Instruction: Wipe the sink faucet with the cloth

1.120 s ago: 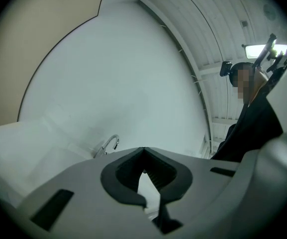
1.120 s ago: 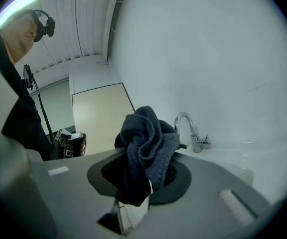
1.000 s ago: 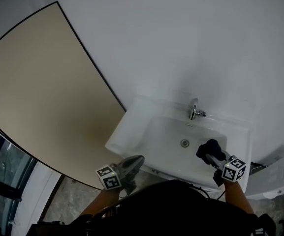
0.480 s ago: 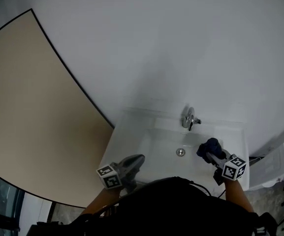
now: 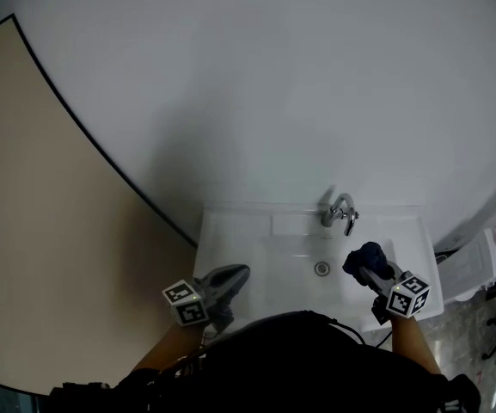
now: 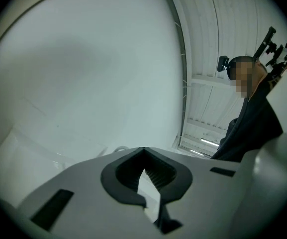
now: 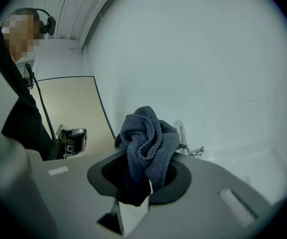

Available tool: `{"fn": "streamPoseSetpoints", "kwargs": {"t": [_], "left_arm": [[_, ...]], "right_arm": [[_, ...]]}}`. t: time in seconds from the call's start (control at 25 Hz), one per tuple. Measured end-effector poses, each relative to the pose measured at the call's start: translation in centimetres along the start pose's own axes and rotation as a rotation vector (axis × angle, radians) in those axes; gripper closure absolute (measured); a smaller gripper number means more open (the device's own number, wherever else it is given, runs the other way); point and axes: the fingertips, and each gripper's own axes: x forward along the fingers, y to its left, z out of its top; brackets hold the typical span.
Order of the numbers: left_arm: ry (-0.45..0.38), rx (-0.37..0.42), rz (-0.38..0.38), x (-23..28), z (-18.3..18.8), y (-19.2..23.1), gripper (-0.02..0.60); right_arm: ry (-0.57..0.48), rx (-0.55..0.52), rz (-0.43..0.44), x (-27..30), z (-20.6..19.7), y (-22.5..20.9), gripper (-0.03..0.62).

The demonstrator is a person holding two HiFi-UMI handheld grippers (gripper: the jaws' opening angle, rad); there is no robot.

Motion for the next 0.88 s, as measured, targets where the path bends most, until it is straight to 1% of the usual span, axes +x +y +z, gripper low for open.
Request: {"fn": "streamPoseSetpoints", "kwargs": {"t": [0.12,0.24,0.4,0.56,0.68,0.76,0.88], "left_arm": [[0.023,-0.018,-0.016,0.0,0.1,1.7,0.583],[0.015,-0.045,-0.025,-0.1,-0.2,3.3,0.583],[0.038,-0.036,0.001,0.9,-0.5,4.5,0.583],[0.035,-0.023,0.038,2.9,-0.3,4.6,0.583],[-0.006,-0.015,0.070,4.4,0.3,3.5,0.583],[-0.022,0.009,0.120,5.2,0.3,3.2,0.583],[-0.016,0.044,0.208,5.7,-0.1,3.1,0.583]], "right_arm": [[0.021,0.011,-0.032,0.4,-0.6,0.7,0.507],[0.039,-0.006,-0.049,0.9,-0.7,1.1,0.507],[0.053,-0.044,-0.042,1.4,0.2,0.3,0.507],[0.065,-0.104,0.014,2.6,1.3,-1.4,0.507],[0.058,-0.143,0.086,3.3,3.3,-2.5,0.507],[0.058,-0.178,0.135,3.5,4.7,-3.3,0.507],[0.067,-0.268,0.196,3.7,6.4,-4.4,0.507]]}}
